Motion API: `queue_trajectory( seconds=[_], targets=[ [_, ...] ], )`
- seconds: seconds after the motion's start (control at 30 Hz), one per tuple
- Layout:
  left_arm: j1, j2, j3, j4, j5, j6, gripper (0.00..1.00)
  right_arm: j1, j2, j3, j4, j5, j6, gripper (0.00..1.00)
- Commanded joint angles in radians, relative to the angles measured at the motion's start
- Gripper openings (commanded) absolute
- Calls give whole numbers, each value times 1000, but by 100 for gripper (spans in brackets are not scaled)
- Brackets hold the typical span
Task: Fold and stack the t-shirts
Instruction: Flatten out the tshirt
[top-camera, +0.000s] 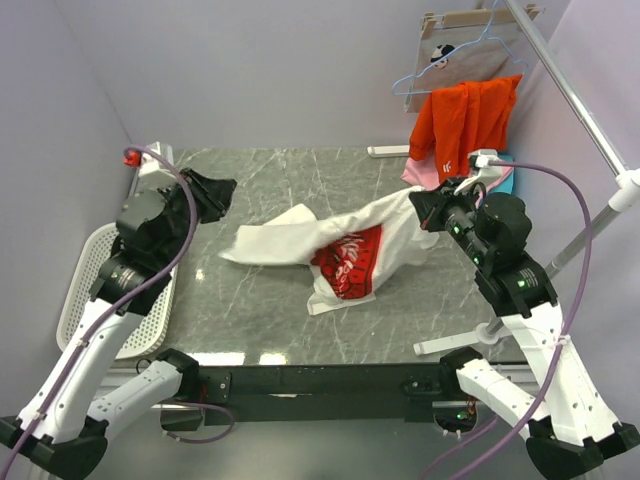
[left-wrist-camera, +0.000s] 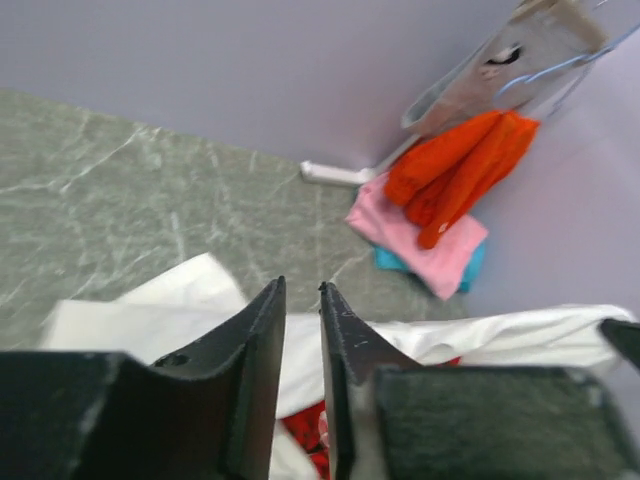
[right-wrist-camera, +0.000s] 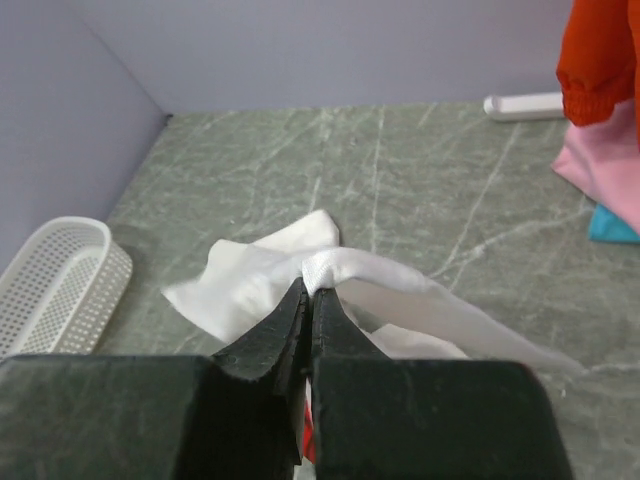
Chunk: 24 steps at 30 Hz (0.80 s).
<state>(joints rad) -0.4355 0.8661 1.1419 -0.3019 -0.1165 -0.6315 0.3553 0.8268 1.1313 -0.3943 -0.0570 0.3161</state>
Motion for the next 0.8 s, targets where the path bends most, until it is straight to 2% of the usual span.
queue_trajectory(
  seconds=[0.0,0.2,0.23,0.3,0.33,0.43,0.77],
  targets=[
    [3,45,-109,-27,-58,18,24,-6,8,-30,5,51,-20,0],
    [1,111,-313,82,-8,-11,41,-6,26,-33,-14,55,-44,0],
    [1,122,-347,133,-12,-17,55,-6,29,-34,-11,55,-46,0],
    [3,160,-433,184,-58,-36,62,-6,40,-42,-9,55,-49,0],
    [1,177,-451,211,-80,-42,72,-6,41,-47,-6,55,-49,0],
    [3,261,-479,205,-124,-76,74,-6,54,-59,8,55,-49,0],
    [1,480,-482,224,-173,-160,71,-7,74,-88,35,52,-49,0]
  ],
)
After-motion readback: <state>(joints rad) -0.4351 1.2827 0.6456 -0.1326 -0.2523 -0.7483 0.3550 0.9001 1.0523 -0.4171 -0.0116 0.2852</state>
